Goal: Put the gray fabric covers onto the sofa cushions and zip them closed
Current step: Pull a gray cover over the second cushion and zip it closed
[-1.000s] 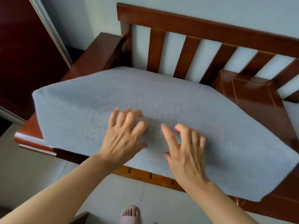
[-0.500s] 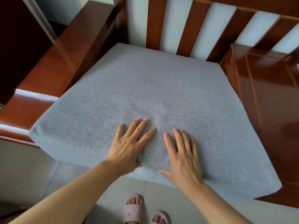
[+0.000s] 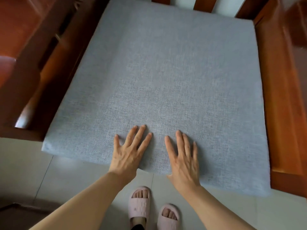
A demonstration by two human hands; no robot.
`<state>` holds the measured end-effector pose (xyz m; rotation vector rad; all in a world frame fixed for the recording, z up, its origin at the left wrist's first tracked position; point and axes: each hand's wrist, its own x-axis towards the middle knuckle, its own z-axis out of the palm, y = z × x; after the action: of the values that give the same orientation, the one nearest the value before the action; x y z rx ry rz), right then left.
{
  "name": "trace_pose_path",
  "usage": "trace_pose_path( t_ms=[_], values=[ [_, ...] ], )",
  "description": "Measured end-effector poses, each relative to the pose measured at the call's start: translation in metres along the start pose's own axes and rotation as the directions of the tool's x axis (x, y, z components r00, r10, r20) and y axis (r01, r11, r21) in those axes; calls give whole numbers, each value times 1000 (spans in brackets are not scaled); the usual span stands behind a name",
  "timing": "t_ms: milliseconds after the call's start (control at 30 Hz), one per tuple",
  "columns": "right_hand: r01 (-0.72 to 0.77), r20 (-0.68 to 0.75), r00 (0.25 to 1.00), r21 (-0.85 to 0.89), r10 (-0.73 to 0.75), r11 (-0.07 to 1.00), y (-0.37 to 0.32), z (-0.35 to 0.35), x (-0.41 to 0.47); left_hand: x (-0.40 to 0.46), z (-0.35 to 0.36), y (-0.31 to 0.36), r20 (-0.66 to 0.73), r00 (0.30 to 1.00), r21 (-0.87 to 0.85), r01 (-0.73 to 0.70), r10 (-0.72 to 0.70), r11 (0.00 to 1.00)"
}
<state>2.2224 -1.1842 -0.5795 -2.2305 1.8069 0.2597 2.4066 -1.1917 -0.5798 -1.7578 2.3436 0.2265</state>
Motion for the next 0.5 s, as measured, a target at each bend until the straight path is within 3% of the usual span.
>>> trace_pose_path(
  t_ms=[133,233,300,433,500],
  values=[
    [34,23,999,18,-35,999,7,12,3,2,3,-2,34,999,-27,-17,18,999],
    [91,20,996,59,-92,994,10,7,2,12,-8,-12,92,986,-87,-129,137,988],
    [150,-56,988,131,-143,980,14,-3,10,30,-23,-13,37,983,-173,-169,178,970],
    [12,-147,989,229,23,973,37,-23,57,81,-35,2,65,997,-243,-20,37,970],
    [-57,-116,990,152,75,987,56,-21,76,102,-31,8,90,996,-220,25,-5,975]
  ],
)
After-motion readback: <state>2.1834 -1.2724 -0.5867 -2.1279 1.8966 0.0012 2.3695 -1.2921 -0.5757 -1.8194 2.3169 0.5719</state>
